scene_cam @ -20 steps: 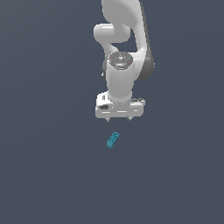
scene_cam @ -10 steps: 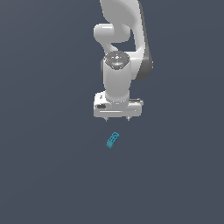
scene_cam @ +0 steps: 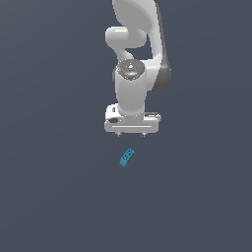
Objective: Pick up the object and move it to a goal position.
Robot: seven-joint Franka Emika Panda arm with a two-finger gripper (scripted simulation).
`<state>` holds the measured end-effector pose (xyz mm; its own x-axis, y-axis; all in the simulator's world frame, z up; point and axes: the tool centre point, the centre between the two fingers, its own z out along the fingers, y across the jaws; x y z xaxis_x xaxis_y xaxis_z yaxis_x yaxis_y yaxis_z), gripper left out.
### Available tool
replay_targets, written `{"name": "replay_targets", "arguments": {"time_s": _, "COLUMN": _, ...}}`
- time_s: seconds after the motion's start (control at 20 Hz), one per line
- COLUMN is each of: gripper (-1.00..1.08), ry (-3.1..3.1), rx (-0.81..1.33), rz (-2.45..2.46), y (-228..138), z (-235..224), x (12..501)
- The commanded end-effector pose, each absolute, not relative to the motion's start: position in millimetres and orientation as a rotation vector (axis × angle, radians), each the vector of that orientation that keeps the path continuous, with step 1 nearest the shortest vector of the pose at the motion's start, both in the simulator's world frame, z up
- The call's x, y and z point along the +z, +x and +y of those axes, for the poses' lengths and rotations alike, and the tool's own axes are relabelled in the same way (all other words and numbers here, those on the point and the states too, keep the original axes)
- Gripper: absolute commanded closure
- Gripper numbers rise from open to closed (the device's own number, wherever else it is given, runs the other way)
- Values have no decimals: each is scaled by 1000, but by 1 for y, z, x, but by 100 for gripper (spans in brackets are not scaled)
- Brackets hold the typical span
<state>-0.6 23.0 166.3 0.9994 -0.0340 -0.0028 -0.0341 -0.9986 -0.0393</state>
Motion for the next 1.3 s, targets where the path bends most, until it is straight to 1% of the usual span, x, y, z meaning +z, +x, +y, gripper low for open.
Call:
{"name": "replay_targets", "arguments": {"time_s": 0.0, "gripper": -92, "ry": -3102, "rx": 5, "rz": 91, "y": 1, "z": 22, "x": 162}}
{"name": "replay_targets", "arguments": {"time_s": 0.35, "gripper": -92, "ry": -3096, "rx": 8, "rz": 278, "y": 9, "z": 19, "x": 143}}
{"name": "replay_targets", "arguments": {"time_s": 0.9, "gripper": -92, "ry": -3049, "rx": 6, "rz": 700, "y": 24, "z": 12, "x": 96}}
{"name": "replay_targets", "arguments": {"time_s": 1.25, "gripper": -92, "ry": -3018, "rx": 2, "rz": 860, "y": 29, "z": 8, "x": 78}}
